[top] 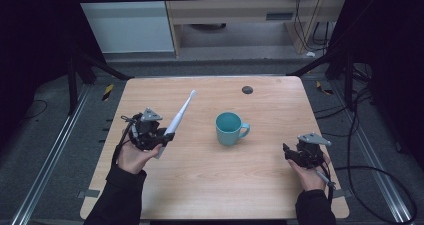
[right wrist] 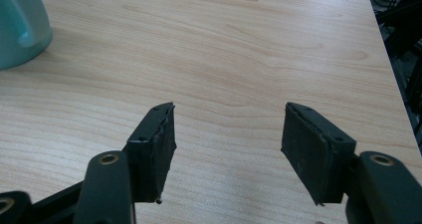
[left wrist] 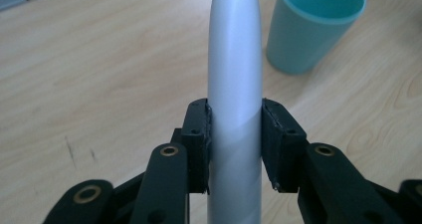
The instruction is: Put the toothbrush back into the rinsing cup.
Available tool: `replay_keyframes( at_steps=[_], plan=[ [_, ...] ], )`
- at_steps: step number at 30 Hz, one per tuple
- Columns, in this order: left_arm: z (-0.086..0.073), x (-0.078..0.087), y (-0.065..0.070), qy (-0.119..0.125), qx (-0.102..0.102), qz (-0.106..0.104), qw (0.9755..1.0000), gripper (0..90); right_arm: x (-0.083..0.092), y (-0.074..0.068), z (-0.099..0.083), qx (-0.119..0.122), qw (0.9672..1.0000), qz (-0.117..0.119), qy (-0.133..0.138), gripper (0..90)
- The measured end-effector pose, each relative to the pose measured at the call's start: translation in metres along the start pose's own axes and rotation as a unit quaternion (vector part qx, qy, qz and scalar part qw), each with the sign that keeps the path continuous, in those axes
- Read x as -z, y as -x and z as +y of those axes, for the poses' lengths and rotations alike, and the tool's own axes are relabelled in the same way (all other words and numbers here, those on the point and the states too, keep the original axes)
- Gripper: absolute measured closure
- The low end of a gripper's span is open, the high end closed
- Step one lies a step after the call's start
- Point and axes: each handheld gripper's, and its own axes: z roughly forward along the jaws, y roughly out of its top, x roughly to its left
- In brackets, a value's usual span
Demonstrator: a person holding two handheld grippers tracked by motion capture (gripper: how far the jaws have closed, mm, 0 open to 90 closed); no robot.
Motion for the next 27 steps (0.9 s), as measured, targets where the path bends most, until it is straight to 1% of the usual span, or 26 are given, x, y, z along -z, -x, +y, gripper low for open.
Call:
replay_keyframes(
  at_steps=[4, 5, 6, 8, 9, 12, 16, 20, 25, 26, 27],
  plan=[
    [0.017, -0.003, 0.001, 0.033, 0.006, -0.002, 0.9994, 66.2, -0.001, 0.0, 0.0, 0.002, 1.0, 0.0, 0.001, 36.7],
    [0.02, -0.004, 0.001, 0.036, 0.006, -0.003, 0.9993, 66.2, -0.001, -0.001, 0.0, 0.002, 1.0, 0.0, 0.001, 36.7],
    [0.025, -0.007, 0.002, 0.047, 0.008, -0.003, 0.9989, 66.2, 0.0, 0.0, 0.0, 0.002, 1.0, 0.0, 0.002, 36.6],
    [0.031, -0.011, 0.002, 0.055, 0.01, -0.003, 0.9984, 66.2, 0.0, 0.0, 0.0, 0.0, 1.0, 0.0, 0.004, 36.1],
    [0.036, -0.013, 0.003, 0.065, 0.012, -0.003, 0.9978, 66.2, 0.0, 0.0, 0.0, 0.0, 1.0, 0.0, 0.005, 35.9],
    [0.045, -0.021, 0.004, 0.081, 0.019, -0.007, 0.9965, 66.2, 0.0, 0.0, 0.0, -0.001, 1.0, 0.0, 0.005, 35.5],
    [0.058, -0.033, 0.008, 0.104, 0.023, -0.007, 0.9943, 66.2, -0.001, 0.0, 0.0, -0.001, 1.0, 0.001, 0.007, 34.4],
    [0.071, -0.047, 0.013, 0.12, 0.031, -0.015, 0.9921, 66.2, 0.0, 0.0, 0.0, -0.002, 0.9999, 0.002, 0.011, 33.8],
    [0.081, -0.061, 0.019, 0.139, 0.033, -0.022, 0.9895, 66.2, -0.001, 0.001, -0.001, -0.002, 0.9999, 0.003, 0.012, 33.4],
    [0.083, -0.064, 0.021, 0.147, 0.034, -0.025, 0.9882, 66.2, -0.001, 0.001, -0.001, -0.003, 0.9999, 0.003, 0.012, 33.3],
    [0.084, -0.066, 0.022, 0.151, 0.036, -0.027, 0.9876, 66.2, -0.001, 0.001, -0.001, -0.002, 0.9999, 0.003, 0.012, 33.3]
  ],
)
